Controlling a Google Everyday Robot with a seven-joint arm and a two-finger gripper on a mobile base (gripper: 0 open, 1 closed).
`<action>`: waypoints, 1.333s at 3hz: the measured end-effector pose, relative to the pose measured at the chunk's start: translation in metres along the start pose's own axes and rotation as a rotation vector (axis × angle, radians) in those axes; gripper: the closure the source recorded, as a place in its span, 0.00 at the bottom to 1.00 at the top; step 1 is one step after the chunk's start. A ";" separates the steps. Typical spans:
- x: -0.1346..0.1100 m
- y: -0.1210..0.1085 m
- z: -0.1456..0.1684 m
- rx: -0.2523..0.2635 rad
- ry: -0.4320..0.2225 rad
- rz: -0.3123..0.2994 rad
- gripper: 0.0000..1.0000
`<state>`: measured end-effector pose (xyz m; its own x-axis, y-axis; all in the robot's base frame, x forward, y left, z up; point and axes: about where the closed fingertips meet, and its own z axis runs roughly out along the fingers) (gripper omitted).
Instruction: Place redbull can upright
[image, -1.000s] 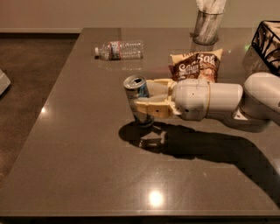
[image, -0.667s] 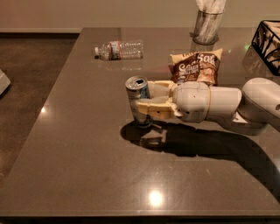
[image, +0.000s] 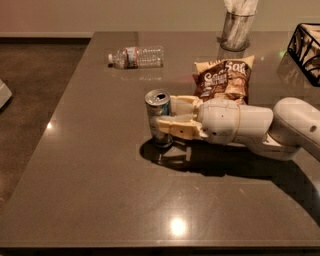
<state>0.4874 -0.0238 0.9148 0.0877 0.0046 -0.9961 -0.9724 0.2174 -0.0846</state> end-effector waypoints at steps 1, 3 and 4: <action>0.004 0.000 -0.001 -0.005 -0.005 -0.006 0.36; 0.002 0.003 0.003 -0.014 -0.005 -0.008 0.00; 0.002 0.003 0.003 -0.014 -0.005 -0.008 0.00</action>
Offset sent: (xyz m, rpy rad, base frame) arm -0.0003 -0.0008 -0.0036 0.0030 -0.0064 0.0052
